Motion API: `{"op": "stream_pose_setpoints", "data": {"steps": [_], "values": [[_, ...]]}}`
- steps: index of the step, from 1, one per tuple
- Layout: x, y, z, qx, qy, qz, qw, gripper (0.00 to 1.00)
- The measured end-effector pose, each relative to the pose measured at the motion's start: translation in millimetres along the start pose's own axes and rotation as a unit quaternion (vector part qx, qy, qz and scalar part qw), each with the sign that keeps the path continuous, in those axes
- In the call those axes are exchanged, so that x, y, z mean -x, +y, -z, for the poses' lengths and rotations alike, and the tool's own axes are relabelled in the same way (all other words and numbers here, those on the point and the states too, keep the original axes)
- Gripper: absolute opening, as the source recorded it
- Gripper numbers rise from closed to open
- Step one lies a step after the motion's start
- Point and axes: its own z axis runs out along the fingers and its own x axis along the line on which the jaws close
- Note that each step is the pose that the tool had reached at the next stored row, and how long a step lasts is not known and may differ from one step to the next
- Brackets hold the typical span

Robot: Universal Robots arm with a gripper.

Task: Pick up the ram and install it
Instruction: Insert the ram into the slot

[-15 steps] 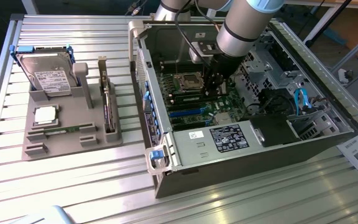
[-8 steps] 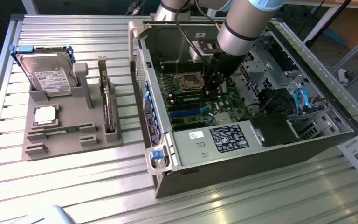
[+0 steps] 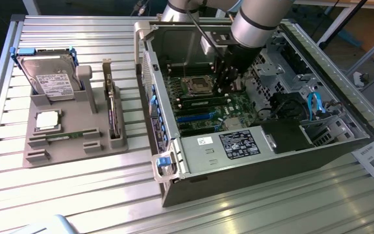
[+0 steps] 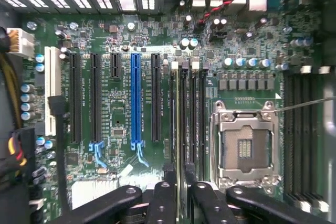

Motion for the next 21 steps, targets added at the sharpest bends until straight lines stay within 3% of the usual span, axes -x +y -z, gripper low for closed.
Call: {"op": "stream_pose_setpoints", "data": {"steps": [2,13,19,21], "values": [[0.8,0.5,12.4,0.0001,0.0002,0.0,1.0,0.19],[3.6,2.3,56.2,0.0012,0.0001,0.0,1.0,0.19],[4.1,2.6,64.1,0.002,0.0001,0.0,1.0,0.19],[4.6,2.9,71.3,0.0029,0.0001,0.0,1.0,0.19]]}}
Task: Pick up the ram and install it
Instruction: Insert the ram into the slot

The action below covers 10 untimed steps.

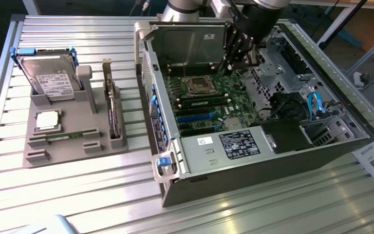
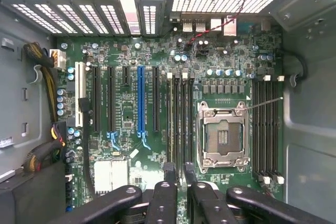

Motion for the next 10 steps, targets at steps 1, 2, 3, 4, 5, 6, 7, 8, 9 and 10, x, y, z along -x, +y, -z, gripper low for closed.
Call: {"op": "stream_pose_setpoints", "data": {"steps": [1,2,3,4,5,6,7,8,9,10], "values": [[0.1,0.1,1.8,0.0002,0.0,0.0,1.0,0.19],[0.2,0.2,3.8,0.0005,0.0,0.0,1.0,0.19],[0.3,0.2,5.1,0.0007,0.0001,0.0,1.0,0.19],[0.4,0.3,6.8,0.0009,0.0001,0.0,1.0,0.19],[0.5,0.4,8.2,0.001,0.0,0.0,1.0,0.19],[0.6,0.4,9.3,0.0011,0.0001,0.0,1.0,0.19],[0.6,0.4,9.3,0.0011,0.0,0.0,1.0,0.19],[0.6,0.4,9.3,0.0011,0.0,0.0,1.0,0.19],[0.6,0.4,9.3,0.0011,0.0,0.0,1.0,0.19],[0.6,0.4,9.4,0.0011,0.0,0.0,1.0,0.19]]}}
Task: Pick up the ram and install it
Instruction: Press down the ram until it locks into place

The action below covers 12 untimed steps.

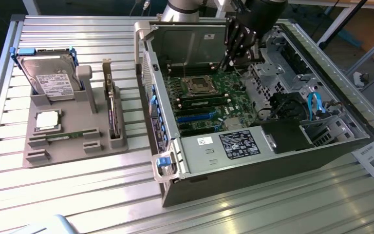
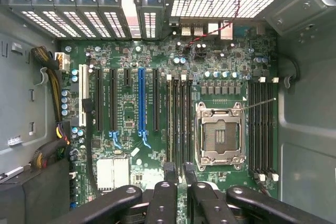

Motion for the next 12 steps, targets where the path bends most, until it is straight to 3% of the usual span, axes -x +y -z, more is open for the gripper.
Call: {"op": "stream_pose_setpoints", "data": {"steps": [12], "values": [[0.0,0.0,0.0,0.0,0.0,0.0,1.0,0.18]]}}
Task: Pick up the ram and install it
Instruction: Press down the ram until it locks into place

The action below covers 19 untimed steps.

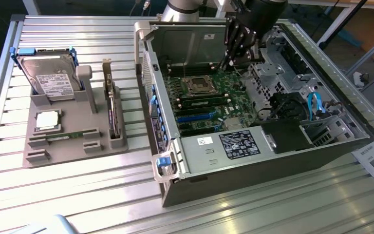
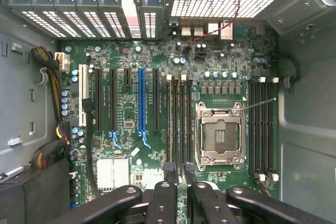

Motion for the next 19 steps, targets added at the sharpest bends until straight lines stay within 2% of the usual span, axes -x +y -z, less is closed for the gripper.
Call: {"op": "stream_pose_setpoints", "data": {"steps": [1,2,11,12,13,16,19], "values": [[0.0,0.0,0.0,0.0,0.0,0.0,1.0,0.11],[0.0,0.0,0.0,0.0,0.0,0.0,1.0,0.1],[0.0,-0.3,0.0,0.0,0.0,0.0,1.0,0.1],[0.0,-2.1,0.1,0.0,0.0,0.0,1.0,0.1],[0.1,-8.4,0.3,0.0,-0.0001,0.0,1.0,0.1],[0.2,-18.3,1.0,0.0,0.0001,0.0,1.0,0.1],[0.3,-31.7,1.5,0.0,0.0,0.0,1.0,0.1]]}}
